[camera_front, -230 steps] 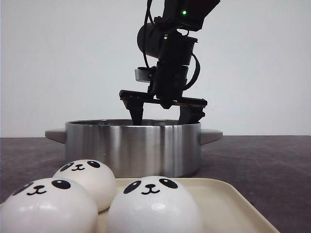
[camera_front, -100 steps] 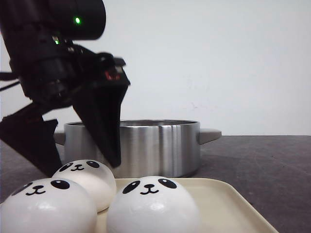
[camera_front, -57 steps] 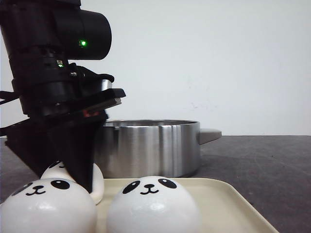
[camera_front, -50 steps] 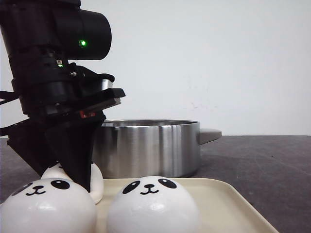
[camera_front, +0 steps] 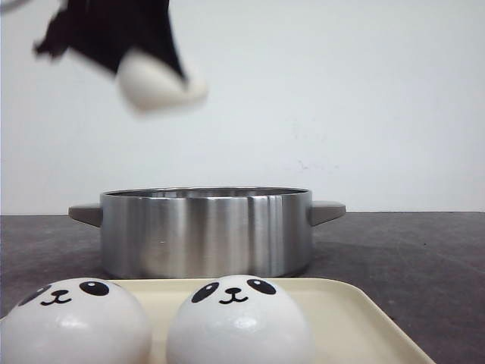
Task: Steam buns
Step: 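Carry the bun with the left gripper into the pot and release it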
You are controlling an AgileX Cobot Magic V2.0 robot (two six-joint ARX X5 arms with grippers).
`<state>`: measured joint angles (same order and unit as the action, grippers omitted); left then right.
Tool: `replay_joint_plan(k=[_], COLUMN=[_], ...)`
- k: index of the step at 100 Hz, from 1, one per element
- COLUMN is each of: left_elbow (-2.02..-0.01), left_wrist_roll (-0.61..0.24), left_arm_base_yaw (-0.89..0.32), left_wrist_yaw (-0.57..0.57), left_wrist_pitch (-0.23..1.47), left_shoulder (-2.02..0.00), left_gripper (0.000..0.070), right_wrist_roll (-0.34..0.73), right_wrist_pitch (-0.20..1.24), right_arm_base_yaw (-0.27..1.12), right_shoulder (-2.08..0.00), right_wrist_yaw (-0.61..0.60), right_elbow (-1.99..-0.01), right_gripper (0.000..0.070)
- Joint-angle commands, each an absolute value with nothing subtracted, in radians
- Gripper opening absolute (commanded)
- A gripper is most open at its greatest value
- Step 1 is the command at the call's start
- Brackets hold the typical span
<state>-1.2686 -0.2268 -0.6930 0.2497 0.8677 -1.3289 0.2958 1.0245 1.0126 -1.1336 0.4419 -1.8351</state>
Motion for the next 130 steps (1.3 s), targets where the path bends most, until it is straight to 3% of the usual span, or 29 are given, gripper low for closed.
replay_joint_plan(k=[1, 33, 50, 108, 123, 130], left_elbow=[-1.345, -1.593, -1.612, -1.612, -1.612, -1.612], left_wrist_roll=[-0.208, -0.127, -0.106, -0.099, -0.122, -0.135], left_arm_base_yaw=[-0.680, -0.558, -0.516, -0.458, -0.457, -0.457], left_wrist_yaw=[0.230, 0.165, 0.070, 0.079, 0.079, 0.080], left_wrist_pitch=[0.861, 0.903, 0.892, 0.729, 0.727, 0.729], left_shoulder=[-1.364, -1.590, -1.732, -1.973, -2.014, -2.028], left_gripper=[0.0010, 0.0010, 0.0010, 0.0012, 0.0046, 0.0128], right_wrist_roll=[0.307, 0.303, 0.303, 0.337, 0.355, 0.360], right_wrist_pitch=[1.019, 1.019, 1.019, 1.112, 1.126, 1.135], right_arm_base_yaw=[1.025, 1.033, 1.033, 1.033, 1.033, 1.033], right_shoulder=[-1.143, -1.143, -1.143, -1.143, -1.143, -1.143], right_wrist_yaw=[0.446, 0.447, 0.447, 0.447, 0.447, 0.447], right_elbow=[-1.850, -1.849, -1.849, -1.848, -1.848, -1.848], right_gripper=[0.0001, 0.0001, 0.0001, 0.0001, 0.0001, 0.0001])
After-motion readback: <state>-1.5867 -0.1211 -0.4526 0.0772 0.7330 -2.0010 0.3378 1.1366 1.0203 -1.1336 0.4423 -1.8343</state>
